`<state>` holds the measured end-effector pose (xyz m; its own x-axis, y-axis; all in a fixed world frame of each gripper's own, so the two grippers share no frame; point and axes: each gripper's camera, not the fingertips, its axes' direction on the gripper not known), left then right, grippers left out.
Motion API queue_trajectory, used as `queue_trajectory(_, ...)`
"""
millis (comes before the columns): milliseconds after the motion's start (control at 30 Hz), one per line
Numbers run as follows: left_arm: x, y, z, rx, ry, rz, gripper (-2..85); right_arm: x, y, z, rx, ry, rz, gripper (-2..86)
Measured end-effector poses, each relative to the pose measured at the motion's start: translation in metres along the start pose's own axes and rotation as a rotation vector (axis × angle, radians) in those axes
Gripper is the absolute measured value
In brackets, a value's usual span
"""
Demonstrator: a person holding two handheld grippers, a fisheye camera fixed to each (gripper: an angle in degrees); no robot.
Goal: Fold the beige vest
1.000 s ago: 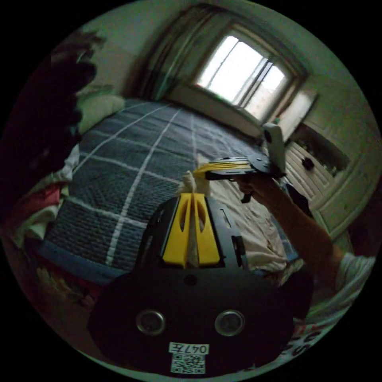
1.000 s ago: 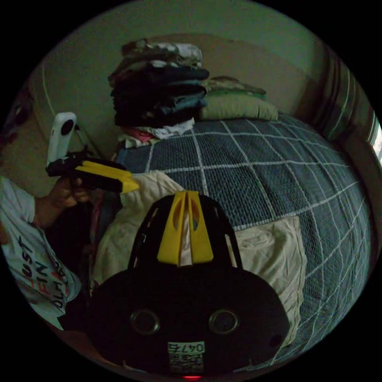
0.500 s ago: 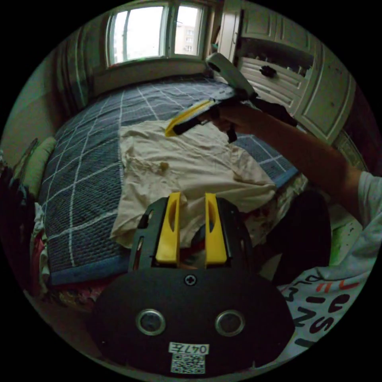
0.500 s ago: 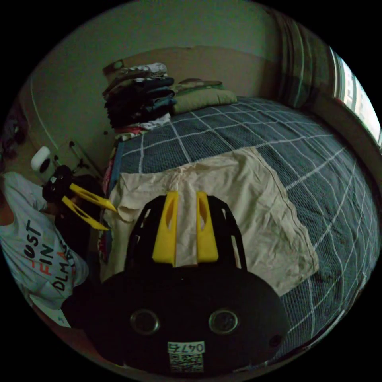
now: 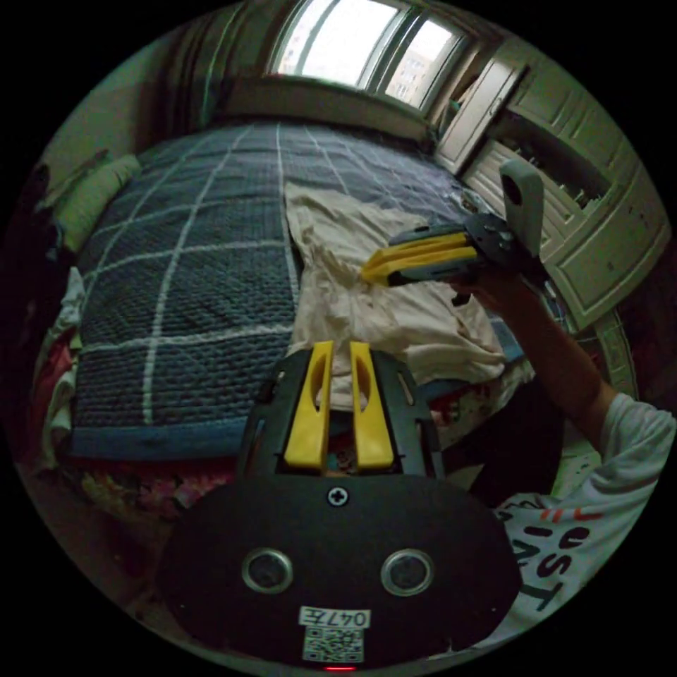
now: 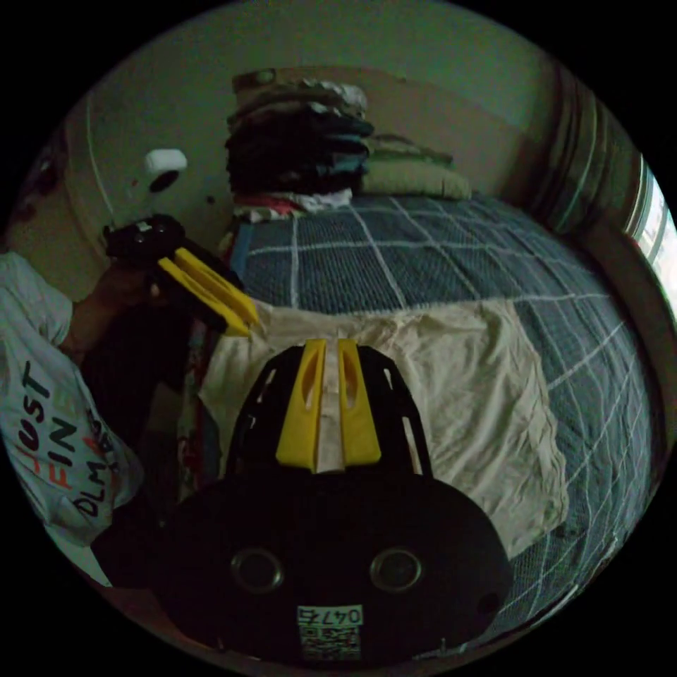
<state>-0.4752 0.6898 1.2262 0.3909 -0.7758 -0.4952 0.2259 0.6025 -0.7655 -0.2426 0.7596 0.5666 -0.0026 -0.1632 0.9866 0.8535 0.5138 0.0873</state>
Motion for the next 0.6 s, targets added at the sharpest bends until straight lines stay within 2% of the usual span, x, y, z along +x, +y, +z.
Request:
queue_trajectory(33, 0.003, 0.001, -0.004, 0.044, -0.019, 0.01, 4.1, -0.006, -0.002, -0.002, -0.012, 0.001, -0.035, 0.7)
queue_trajectory(100, 0.002, -0.001, 0.005, 0.017, -0.032, 0.009, 4.8, -0.015, -0.003, 0.004, -0.086, -0.024, -0.088, 0.7)
queue_trajectory(167, -0.002, -0.006, 0.031, -0.134, -0.009, 0.009, 5.8, -0.022, 0.0, 0.01, -0.127, -0.042, -0.136, 0.7)
queue_trajectory(200, -0.003, -0.006, 0.034, -0.145, -0.001, 0.007, 5.9, -0.026, 0.004, 0.014, -0.14, -0.028, -0.156, 0.6)
queue_trajectory(300, 0.003, -0.005, 0.015, -0.007, -0.059, 0.019, 5.4, -0.023, 0.011, 0.022, -0.191, -0.003, -0.156, 0.6)
queue_trajectory(367, 0.005, -0.002, 0.006, 0.095, -0.222, -0.002, 6.2, -0.019, 0.012, 0.01, -0.126, 0.004, -0.13, 0.6)
queue_trajectory(433, 0.003, -0.004, 0.015, 0.074, -0.254, -0.002, 7.8, -0.014, 0.017, -0.002, -0.067, -0.012, -0.12, 0.5)
queue_trajectory(500, -0.003, -0.01, 0.031, 0.004, -0.174, -0.02, 8.9, -0.008, 0.022, 0.007, -0.164, -0.038, -0.145, 0.6)
queue_trajectory(600, -0.01, -0.017, 0.055, -0.083, -0.092, -0.064, 9.3, 0.024, 0.021, -0.013, -0.055, -0.035, -0.064, 1.0)
